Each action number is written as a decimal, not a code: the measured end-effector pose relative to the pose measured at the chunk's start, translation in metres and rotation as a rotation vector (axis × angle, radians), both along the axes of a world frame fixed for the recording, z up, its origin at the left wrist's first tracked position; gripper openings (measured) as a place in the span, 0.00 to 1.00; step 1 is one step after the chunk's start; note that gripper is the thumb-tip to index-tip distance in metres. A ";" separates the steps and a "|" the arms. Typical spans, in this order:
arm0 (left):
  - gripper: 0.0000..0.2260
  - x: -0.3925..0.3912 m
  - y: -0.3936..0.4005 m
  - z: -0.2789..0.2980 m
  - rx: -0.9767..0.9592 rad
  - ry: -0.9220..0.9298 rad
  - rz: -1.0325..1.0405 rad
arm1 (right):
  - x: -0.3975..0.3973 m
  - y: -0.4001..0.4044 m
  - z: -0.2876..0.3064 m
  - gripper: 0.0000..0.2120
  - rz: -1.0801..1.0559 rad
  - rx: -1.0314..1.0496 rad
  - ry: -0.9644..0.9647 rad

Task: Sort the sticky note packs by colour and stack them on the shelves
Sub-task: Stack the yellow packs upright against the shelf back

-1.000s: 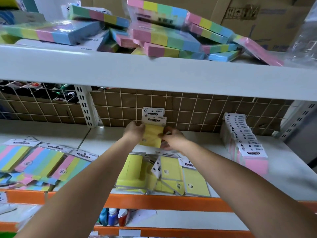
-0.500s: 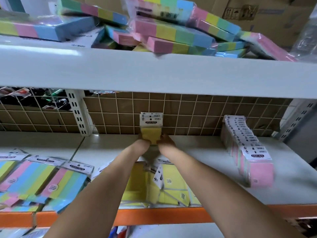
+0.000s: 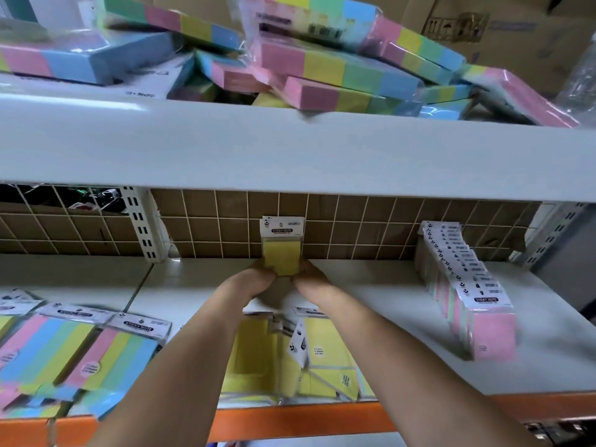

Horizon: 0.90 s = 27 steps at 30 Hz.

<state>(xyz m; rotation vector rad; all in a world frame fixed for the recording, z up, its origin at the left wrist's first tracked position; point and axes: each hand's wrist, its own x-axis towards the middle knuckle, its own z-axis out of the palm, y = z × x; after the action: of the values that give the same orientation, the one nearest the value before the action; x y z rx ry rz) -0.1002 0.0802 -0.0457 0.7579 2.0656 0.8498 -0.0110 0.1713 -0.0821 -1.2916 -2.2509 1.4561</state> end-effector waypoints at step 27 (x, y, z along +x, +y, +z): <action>0.11 0.073 -0.025 0.020 -0.304 0.512 -0.116 | 0.091 -0.006 0.048 0.07 0.192 0.184 -0.464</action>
<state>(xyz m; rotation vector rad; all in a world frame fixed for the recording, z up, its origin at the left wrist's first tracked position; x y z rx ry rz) -0.0275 0.0552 -0.0255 0.9842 2.4896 0.2765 0.0797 0.1650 -0.0340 -1.5106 -2.7919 1.0427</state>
